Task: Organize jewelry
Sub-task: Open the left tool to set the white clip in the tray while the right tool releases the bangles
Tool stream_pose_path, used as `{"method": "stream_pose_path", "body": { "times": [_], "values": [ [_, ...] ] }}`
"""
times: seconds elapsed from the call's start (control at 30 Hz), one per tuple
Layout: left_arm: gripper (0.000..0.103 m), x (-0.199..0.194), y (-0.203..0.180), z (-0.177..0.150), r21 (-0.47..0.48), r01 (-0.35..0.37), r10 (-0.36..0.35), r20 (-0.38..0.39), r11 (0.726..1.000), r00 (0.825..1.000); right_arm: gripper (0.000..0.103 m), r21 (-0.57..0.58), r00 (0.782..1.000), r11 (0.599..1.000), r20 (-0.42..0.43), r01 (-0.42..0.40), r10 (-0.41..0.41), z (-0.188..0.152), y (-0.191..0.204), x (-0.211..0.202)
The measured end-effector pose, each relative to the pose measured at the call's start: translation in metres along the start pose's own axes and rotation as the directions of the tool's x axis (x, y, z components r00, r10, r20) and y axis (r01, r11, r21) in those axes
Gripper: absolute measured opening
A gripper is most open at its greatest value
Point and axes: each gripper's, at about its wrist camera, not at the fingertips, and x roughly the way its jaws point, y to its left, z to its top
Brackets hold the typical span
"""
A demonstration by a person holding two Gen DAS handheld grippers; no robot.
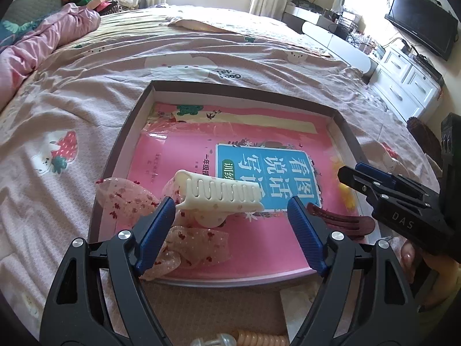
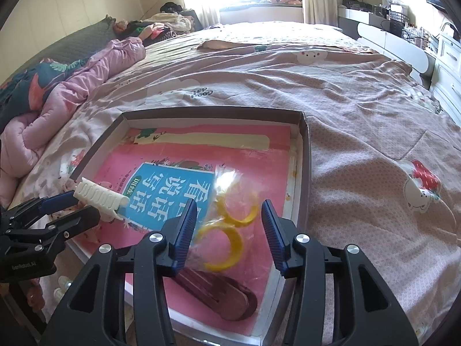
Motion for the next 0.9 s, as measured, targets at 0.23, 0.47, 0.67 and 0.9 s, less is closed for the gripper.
{"method": "stream_pose_path", "body": {
  "times": [0.23, 0.47, 0.67, 0.9],
  "values": [
    [0.074, -0.014, 0.0, -0.003, -0.008, -0.011, 0.012, 0.017, 1.0, 1.0, 0.057, 0.013, 0.999, 1.0, 0.029, -0.014, 0.013, -0.007, -0.001, -0.021],
    [0.077, -0.028, -0.001, -0.006, -0.02, -0.011, 0.011, 0.031, 1.0, 0.999, 0.075, 0.015, 0.997, 1.0, 0.074, -0.011, 0.01, -0.013, -0.001, -0.051],
    [0.087, -0.046, -0.001, -0.01, -0.035, -0.015, 0.017, 0.055, 0.999, 0.998, 0.083, 0.024, 0.994, 1.0, 0.112, -0.016, 0.014, -0.017, 0.0, -0.075],
    [0.09, -0.066, 0.0, -0.012, -0.052, -0.001, 0.005, 0.079, 0.999, 0.997, 0.085, 0.016, 0.989, 1.0, 0.145, -0.025, 0.022, -0.023, 0.002, -0.103]
  ]
}}
